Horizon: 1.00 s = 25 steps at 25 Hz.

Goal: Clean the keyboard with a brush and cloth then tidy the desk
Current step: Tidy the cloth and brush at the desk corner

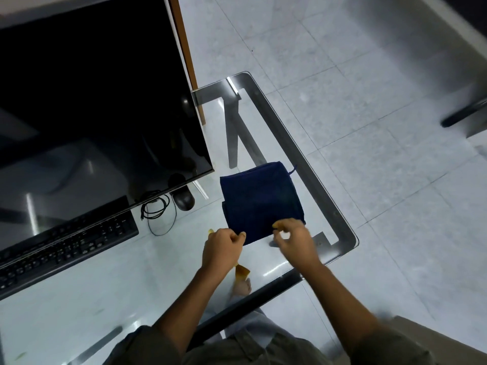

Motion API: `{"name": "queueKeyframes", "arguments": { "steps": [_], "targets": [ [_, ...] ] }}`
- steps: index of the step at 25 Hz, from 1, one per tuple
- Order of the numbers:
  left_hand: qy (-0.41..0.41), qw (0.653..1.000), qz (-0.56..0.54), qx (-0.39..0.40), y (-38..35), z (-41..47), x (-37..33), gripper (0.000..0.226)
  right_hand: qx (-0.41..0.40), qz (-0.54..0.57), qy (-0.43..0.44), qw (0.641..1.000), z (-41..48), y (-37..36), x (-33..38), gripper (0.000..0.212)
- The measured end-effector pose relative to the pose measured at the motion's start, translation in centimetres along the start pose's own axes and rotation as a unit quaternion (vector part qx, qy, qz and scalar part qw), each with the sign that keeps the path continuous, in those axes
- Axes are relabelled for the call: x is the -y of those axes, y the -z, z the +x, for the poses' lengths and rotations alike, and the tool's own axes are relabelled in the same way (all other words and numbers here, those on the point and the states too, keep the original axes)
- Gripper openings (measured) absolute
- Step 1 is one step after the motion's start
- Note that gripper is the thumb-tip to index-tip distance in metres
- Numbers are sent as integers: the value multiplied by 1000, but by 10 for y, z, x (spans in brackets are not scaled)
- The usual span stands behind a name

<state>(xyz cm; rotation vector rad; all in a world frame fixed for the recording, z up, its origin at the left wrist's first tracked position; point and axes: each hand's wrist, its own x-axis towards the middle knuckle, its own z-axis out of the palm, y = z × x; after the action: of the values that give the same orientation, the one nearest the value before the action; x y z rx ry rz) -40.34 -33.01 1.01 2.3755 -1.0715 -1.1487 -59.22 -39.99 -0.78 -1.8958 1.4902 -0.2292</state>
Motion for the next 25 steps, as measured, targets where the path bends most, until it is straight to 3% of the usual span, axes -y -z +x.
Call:
{"name": "queueKeyframes", "arguments": {
  "steps": [4, 8, 12, 15, 17, 21, 25],
  "targets": [
    [-34, 995, -2, -90, 11, 9, 12, 27, 86, -31, 26, 995, -24, -58, 37, 32],
    [-55, 985, -28, -160, 21, 26, 27, 23, 87, -61, 6, 994, -23, -93, 61, 49],
    [-61, 978, -60, -192, 24, 33, 39, 21, 136, -116, 30, 983, -24, -98, 64, 40],
    [-56, 972, -80, -216, 18, 37, 39, 17, 168, -56, 9, 984, -22, -85, 62, 24],
    [-109, 956, -100, -253, 8, 38, 29, 13, 108, 11, -15, 994, -11, -55, 49, 15],
    [-177, 950, -5, -257, -8, 43, 28, 17, -5, 111, -71, 991, 17, -23, 26, 4],
    [-218, 950, 150, -164, -24, 56, 27, 44, -34, 55, -58, 996, 45, -28, 28, 31]
  ]
}}
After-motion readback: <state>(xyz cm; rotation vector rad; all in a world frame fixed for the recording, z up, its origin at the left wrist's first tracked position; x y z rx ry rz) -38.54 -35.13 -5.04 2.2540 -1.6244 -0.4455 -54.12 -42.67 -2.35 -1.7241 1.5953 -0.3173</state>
